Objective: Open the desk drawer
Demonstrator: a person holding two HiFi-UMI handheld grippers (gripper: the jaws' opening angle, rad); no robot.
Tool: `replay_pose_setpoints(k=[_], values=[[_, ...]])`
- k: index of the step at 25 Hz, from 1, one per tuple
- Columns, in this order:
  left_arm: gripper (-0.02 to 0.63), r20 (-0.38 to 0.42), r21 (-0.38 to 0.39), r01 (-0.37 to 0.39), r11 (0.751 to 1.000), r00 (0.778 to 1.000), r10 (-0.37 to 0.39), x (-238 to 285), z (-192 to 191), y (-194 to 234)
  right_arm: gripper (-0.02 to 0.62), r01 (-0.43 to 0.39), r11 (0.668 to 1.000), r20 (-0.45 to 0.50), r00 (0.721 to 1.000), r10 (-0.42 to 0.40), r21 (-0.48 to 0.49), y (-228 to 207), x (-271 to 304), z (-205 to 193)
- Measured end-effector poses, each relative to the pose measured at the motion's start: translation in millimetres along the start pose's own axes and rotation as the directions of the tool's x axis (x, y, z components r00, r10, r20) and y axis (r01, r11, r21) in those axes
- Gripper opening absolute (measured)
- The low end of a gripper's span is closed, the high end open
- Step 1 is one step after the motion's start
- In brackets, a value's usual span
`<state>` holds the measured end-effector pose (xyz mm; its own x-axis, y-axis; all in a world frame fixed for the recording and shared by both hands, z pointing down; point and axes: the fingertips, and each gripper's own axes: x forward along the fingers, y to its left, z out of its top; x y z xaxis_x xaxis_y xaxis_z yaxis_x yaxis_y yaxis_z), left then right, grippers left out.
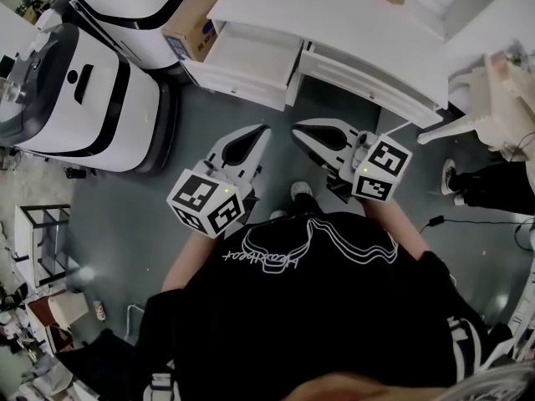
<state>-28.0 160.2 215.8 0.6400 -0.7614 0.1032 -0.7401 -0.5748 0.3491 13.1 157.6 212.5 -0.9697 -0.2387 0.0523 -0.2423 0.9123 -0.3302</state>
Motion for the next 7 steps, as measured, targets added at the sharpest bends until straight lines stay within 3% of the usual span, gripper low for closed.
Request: replay_pose_setpoints(k=[7], values=[[0.005, -0.001, 0.012, 0.013, 1.000, 1.000, -0.013, -3.9, -3.4, -9.5, 0.005, 0.028, 1.000, 0.011, 1.000, -0.028, 0.007, 6.0, -9.3, -5.7]])
